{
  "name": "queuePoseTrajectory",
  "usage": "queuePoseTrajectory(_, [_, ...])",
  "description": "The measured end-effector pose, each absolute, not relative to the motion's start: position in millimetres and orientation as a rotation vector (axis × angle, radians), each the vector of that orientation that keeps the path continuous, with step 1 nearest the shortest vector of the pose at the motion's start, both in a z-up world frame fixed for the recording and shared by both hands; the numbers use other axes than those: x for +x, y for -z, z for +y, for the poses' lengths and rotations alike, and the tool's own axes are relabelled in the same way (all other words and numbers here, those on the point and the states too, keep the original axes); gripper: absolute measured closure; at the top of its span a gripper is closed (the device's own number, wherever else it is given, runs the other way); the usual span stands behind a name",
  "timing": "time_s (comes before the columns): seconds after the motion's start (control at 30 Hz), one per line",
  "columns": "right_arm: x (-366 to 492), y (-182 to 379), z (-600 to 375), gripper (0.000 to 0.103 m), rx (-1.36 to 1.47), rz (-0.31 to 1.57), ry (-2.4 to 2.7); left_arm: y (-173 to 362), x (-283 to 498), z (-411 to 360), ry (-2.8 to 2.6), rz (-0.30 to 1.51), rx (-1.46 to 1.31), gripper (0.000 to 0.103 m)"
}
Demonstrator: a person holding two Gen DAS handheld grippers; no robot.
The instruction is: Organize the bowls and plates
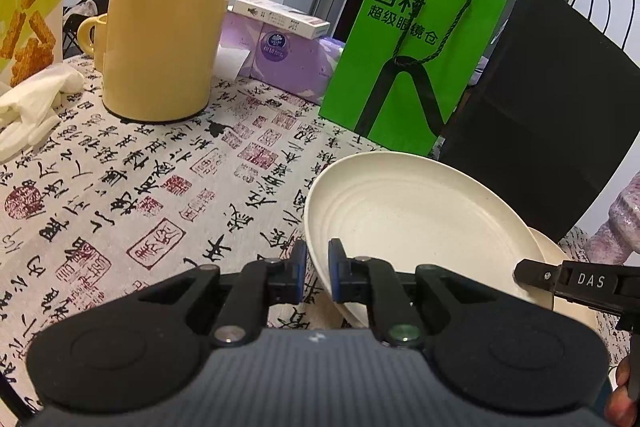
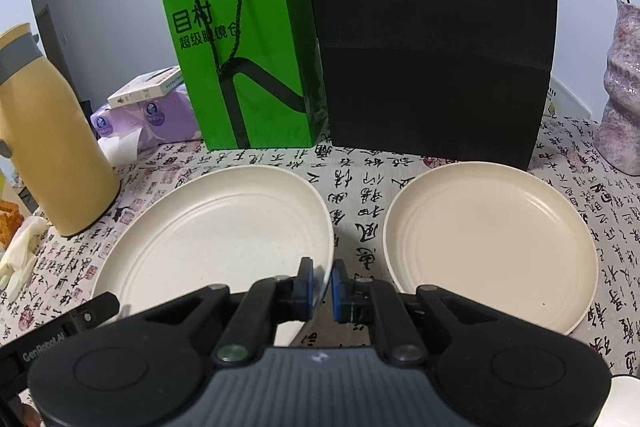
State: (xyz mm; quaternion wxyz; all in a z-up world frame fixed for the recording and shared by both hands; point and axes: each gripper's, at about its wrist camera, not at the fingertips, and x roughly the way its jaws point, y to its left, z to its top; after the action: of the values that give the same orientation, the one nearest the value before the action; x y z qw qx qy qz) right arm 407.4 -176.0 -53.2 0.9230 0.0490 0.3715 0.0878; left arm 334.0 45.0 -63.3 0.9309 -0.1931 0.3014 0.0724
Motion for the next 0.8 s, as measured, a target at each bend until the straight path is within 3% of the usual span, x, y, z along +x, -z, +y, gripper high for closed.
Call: queuePoseTrajectory(0.8, [376,26,-183,0.094,0.128,0.665,-0.182,33,310,49,-0.125,0.529,-0.463,0.091])
